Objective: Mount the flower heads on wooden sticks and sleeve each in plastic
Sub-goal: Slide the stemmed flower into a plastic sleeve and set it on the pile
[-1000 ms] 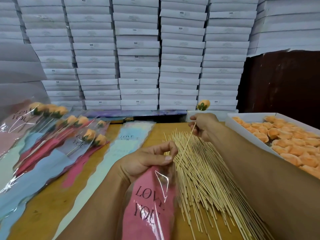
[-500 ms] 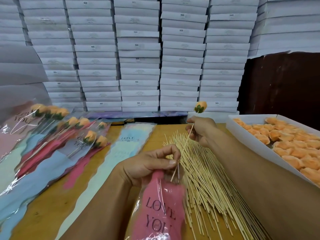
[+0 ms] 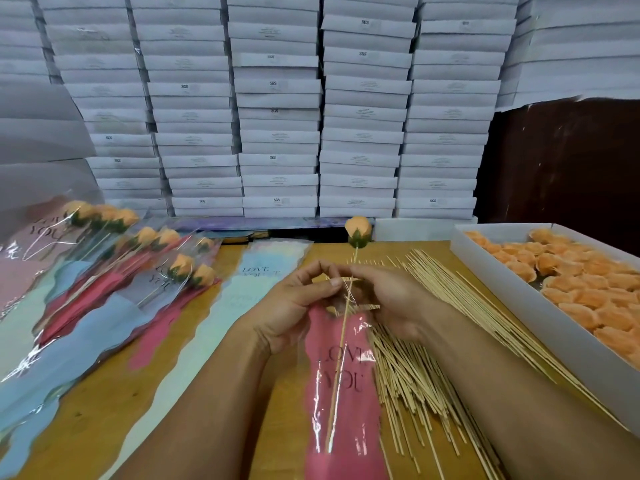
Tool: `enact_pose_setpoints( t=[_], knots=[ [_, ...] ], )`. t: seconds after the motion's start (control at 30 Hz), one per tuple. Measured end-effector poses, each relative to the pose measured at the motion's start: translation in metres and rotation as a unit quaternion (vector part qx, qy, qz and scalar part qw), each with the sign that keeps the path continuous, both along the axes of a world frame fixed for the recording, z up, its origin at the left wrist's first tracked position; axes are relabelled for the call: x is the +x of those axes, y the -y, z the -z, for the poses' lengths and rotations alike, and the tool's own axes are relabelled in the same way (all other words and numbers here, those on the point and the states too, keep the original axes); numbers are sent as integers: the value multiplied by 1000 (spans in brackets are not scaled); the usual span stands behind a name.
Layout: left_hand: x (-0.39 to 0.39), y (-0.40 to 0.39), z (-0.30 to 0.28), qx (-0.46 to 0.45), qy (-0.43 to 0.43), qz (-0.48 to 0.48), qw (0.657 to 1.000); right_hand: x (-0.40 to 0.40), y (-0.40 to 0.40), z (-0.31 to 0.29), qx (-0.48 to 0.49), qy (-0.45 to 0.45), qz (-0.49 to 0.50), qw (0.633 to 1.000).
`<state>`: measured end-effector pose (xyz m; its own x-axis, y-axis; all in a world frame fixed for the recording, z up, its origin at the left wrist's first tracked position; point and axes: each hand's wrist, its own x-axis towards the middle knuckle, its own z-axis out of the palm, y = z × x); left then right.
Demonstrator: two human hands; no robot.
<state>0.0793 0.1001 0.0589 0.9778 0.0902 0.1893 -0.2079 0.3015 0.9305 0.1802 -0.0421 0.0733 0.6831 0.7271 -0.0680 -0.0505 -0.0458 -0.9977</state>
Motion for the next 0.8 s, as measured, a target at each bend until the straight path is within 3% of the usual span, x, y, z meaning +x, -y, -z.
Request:
enact_pose_setpoints(
  t=[0.23, 0.4, 0.57, 0.8],
  knots=[
    [3, 1, 0, 25, 30, -28, 999, -2, 7, 1, 27, 27, -80, 996],
    [1, 2, -1, 34, 27, 3, 999, 9, 9, 0, 91, -43, 28, 994],
    [0, 8, 0, 77, 16, 22, 997, 15, 12, -2, 194, -48, 41, 979],
    [2, 5, 1, 104, 5, 9, 995, 12, 14, 0, 153, -9, 38, 987]
  ],
)
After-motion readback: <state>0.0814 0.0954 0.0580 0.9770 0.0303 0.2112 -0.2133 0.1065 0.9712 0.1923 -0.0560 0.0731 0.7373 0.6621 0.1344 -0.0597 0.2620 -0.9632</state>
